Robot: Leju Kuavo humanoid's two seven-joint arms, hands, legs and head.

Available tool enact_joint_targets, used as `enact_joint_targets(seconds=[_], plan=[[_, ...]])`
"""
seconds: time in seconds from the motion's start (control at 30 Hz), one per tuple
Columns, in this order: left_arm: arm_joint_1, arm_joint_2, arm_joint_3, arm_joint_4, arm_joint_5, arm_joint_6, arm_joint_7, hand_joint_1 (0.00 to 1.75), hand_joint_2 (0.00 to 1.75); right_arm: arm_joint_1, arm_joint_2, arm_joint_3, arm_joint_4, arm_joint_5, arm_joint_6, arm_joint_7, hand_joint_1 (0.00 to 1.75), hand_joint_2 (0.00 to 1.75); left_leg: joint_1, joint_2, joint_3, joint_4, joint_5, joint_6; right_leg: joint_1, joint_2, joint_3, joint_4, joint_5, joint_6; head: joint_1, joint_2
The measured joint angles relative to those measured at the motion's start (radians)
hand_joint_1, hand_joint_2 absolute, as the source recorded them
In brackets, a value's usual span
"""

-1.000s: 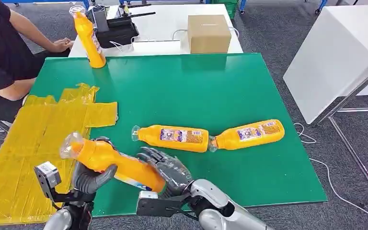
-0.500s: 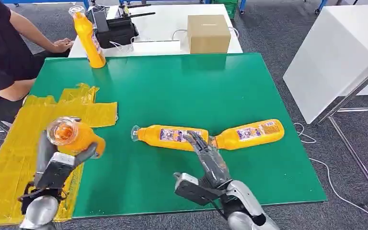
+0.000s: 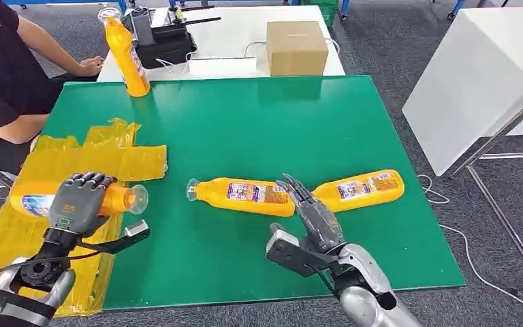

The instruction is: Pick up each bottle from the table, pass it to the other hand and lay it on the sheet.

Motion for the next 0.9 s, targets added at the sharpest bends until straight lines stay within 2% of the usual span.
enact_joint_targets(seconds=[0.17,0.2,0.23,0.5,0.53,0.73,0.9], plan=[[-0.029,0.019,-0.07,0.099,-0.001,-0.049,-0.005,1.75,1.75,-0.004,0.0,0.003,0.002,0.005,0.002,0.005,0.0,0.0,0.0,0.0,0.0,0.0,0.0,0.0,0.0,0.0,0.0,0.0,0.0,0.0,0.0,0.0],[-0.032,0.019,-0.082,0.12,0.01,-0.065,-0.021,0.0,1.75,-0.004,0.001,0.003,0.003,0.007,0.003,0.007,0.0,0.0,0.0,0.0,-0.001,0.0,0.0,0.0,0.0,0.0,0.0,0.0,0.0,0.0,0.0,0.0],[-0.036,0.019,-0.094,0.139,0.021,-0.079,-0.035,0.0,0.0,-0.004,0.002,0.003,0.004,0.008,0.003,0.008,0.0,0.0,0.0,0.0,-0.001,0.0,0.0,0.0,0.0,0.0,0.0,0.0,0.0,0.0,0.0,0.0],[-0.093,0.033,-0.151,0.241,0.138,-0.143,-0.13,0.0,0.0,-0.017,0.007,0.004,0.019,0.039,0.021,0.027,0.0,0.0,0.0,-0.002,0.0,0.0,0.0,0.0,0.0,-0.001,0.001,0.0,0.0,0.0,0.0,0.0],[-0.095,0.034,-0.157,0.245,0.153,-0.142,-0.138,0.0,0.0,-0.02,0.008,0.004,0.024,0.045,0.021,0.03,0.0,1.75,0.0,-0.002,0.001,0.0,0.0,0.0,0.0,-0.001,0.001,0.0,0.0,0.0,0.0,0.0],[-0.102,0.035,-0.18,0.253,0.24,-0.134,-0.192,0.0,0.0,-0.06,0.011,0.008,0.064,0.077,0.046,0.064,0.0,1.75,0.0,-0.001,0.0,0.0,0.0,0.0,0.0,-0.001,0.001,0.0,0.0,0.0,0.0,0.0],[-0.116,0.03,-0.197,0.22,0.349,-0.148,-0.242,0.0,0.0,-0.161,0.031,0.011,0.192,0.116,0.078,0.105,0.0,1.75,0.0,-0.001,0.0,0.0,0.001,0.0,0.0,-0.001,0.001,0.0,0.0,0.0,0.0,0.0]])
